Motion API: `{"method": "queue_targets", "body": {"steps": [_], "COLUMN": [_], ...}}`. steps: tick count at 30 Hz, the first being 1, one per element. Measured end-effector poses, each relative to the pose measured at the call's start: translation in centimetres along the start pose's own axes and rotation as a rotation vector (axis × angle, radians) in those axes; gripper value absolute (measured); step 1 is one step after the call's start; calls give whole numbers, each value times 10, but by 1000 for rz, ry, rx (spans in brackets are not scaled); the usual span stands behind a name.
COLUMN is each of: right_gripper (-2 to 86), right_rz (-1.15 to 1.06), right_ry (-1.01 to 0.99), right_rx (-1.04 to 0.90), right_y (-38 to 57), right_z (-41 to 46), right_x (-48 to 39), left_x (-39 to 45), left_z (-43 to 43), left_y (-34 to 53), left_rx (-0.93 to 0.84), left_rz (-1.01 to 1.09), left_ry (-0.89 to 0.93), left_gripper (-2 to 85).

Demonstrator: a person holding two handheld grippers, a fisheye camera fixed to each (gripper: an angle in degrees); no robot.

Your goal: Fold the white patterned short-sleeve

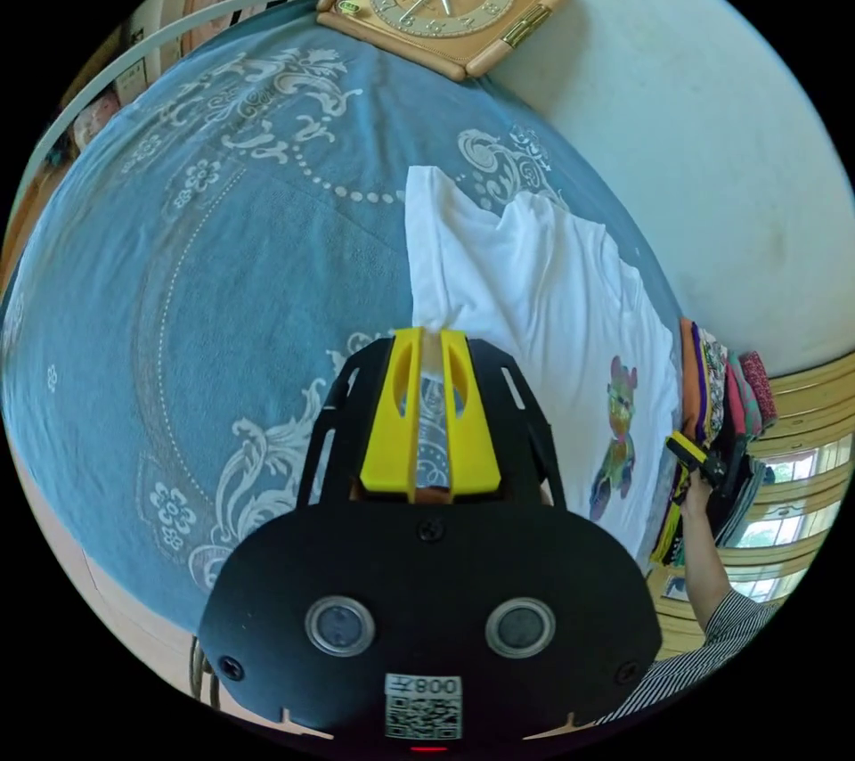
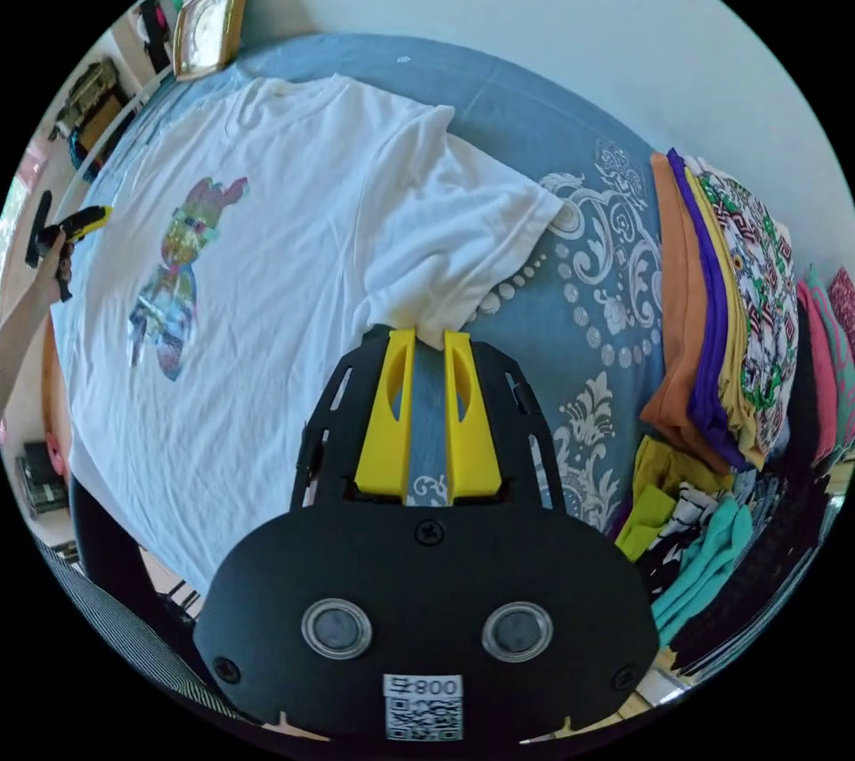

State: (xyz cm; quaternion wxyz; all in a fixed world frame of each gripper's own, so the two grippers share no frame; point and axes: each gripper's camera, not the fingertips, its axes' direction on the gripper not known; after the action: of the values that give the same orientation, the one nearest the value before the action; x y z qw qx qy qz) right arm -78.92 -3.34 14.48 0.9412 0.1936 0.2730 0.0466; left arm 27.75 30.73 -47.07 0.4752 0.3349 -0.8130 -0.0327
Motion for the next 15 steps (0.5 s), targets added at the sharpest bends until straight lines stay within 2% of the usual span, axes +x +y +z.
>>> {"method": "queue_targets", "body": {"steps": [3, 8, 10, 15], "right_gripper": [42, 26, 25, 28], "right_rz": [-30, 9, 21, 25], "right_ry": [30, 49, 0, -19], "right_rx": [-15, 5, 25, -68], "right_y": [-5, 10, 25, 32], "right_z": [4, -14, -20, 19], "right_x": [-17, -16, -13, -21], "left_x": [1, -3, -5, -15], "left_z": [-4, -40, -45, -22], "left_y": [-7, 1, 5, 6], "left_rx": [-23, 109, 126, 31], "left_rz": [16, 15, 22, -35], "left_ry": [13, 78, 94, 27], "left_gripper": [25, 15, 15, 25]}}
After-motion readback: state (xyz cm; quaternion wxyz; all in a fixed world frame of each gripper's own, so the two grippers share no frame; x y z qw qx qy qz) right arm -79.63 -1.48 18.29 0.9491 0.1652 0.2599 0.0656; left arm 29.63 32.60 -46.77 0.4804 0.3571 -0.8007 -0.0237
